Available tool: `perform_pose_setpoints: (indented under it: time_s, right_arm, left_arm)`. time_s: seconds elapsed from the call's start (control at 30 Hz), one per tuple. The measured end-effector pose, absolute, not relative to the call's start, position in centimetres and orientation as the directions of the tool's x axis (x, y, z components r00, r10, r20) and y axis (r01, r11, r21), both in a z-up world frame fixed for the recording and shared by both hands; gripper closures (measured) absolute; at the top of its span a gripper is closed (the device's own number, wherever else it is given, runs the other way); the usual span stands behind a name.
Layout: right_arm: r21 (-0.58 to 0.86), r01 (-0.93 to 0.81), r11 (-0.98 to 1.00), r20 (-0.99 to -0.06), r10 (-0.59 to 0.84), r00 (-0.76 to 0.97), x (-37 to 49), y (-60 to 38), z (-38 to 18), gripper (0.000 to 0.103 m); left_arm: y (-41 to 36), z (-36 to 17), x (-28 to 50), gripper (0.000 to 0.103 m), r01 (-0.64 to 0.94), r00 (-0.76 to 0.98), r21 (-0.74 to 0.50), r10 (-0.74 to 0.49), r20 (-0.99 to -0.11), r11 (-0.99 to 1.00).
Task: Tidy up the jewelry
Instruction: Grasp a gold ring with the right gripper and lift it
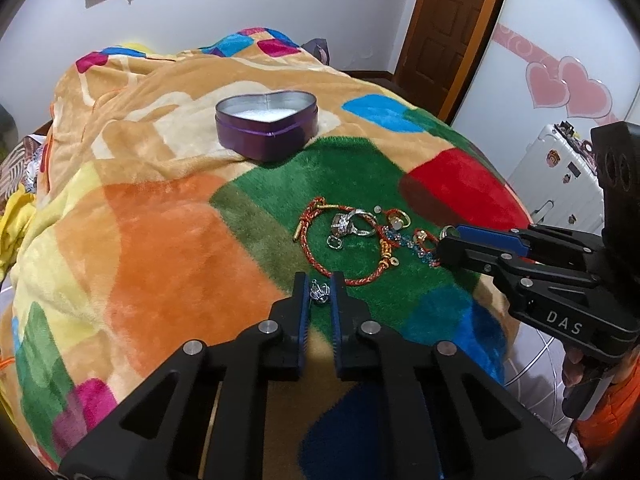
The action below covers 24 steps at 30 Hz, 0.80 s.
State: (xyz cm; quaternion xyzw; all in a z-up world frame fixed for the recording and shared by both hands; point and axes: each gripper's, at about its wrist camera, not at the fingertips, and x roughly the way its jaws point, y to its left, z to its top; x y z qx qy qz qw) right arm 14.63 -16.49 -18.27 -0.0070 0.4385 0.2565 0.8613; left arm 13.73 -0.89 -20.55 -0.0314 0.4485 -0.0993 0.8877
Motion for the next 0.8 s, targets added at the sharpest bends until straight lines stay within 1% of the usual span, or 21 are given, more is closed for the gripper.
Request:
perform_pose_setpoints:
  time_s: [0.3,0.8]
  right_arm:
    - [0.206,-0.433,0.877,-0.729,0.433,0.53,14.7,-16.8,-16.2,0.083]
    - [0.156,-0.447,0.881,-0.632,0.437,0.64,15.5,-15.6,-11.4,0.083]
  left_arm:
    - [0.0,-18.3,13.2,0.094,0.128,0.629,-0.145,-0.193,-0.753,0.981]
    - [2.1,-12.6,14.5,0.094,0.09,0.76,-0.122,-0.147,-0.633,0.988]
